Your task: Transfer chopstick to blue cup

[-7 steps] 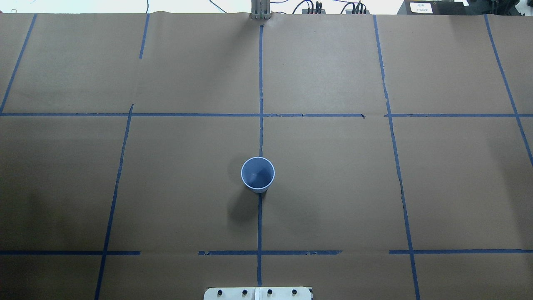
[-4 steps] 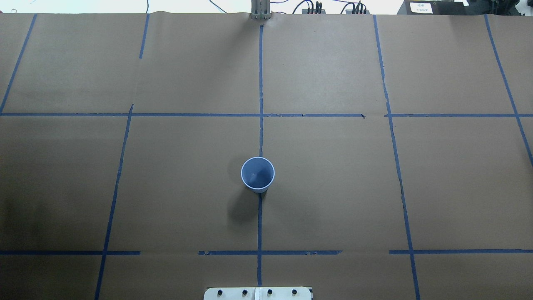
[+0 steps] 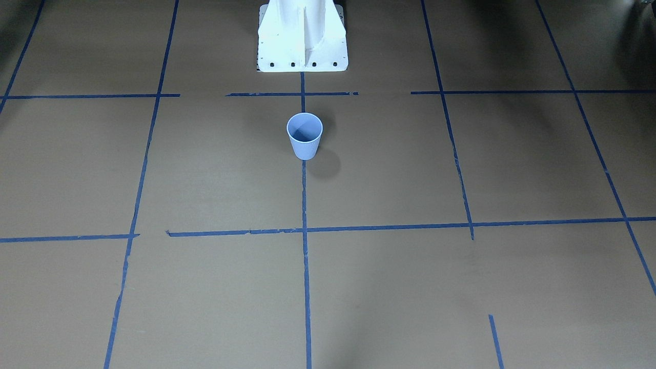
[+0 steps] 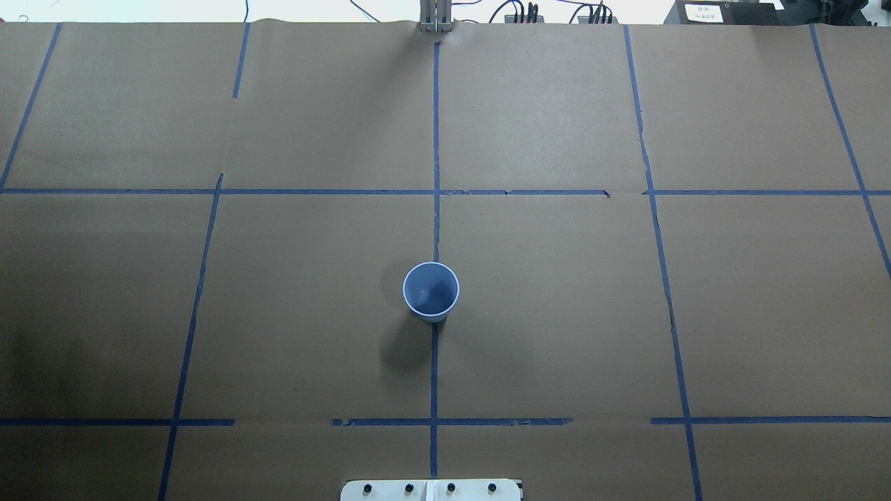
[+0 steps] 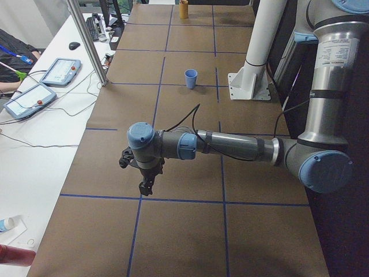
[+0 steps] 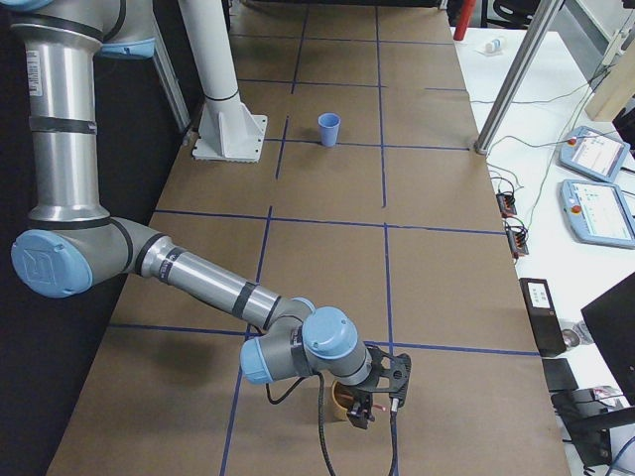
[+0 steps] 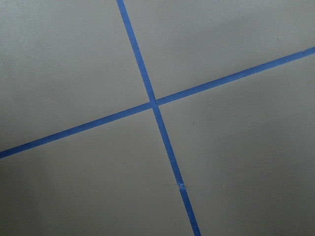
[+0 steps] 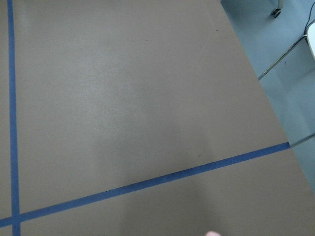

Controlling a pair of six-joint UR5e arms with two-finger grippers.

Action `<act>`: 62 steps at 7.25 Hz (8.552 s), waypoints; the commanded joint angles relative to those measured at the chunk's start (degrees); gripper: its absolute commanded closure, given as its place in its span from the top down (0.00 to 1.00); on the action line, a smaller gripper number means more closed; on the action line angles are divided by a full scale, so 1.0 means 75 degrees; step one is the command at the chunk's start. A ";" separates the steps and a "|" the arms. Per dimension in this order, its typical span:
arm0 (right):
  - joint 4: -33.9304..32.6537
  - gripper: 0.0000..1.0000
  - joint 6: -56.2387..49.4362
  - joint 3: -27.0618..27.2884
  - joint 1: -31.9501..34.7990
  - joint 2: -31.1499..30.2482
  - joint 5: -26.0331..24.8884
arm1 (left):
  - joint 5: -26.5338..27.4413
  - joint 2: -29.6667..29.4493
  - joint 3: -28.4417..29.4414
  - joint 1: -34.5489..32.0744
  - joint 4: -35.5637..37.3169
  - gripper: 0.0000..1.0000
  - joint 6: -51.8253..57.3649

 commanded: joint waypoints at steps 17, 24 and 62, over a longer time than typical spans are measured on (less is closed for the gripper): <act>-0.3838 0.02 0.0678 0.4505 -0.1846 0.0948 0.1109 | -0.0029 0.0067 -0.0158 0.0012 -0.0004 1.00 -0.0047; -0.5753 0.02 0.5194 0.5208 -0.5674 0.4144 0.0161 | -0.0639 0.0032 -0.0099 0.0035 -0.0004 1.00 -0.0668; -0.6387 1.00 -0.3931 0.4205 -0.1610 -0.0771 0.1038 | -0.0428 0.0466 0.0041 0.0070 0.0008 1.00 -0.0633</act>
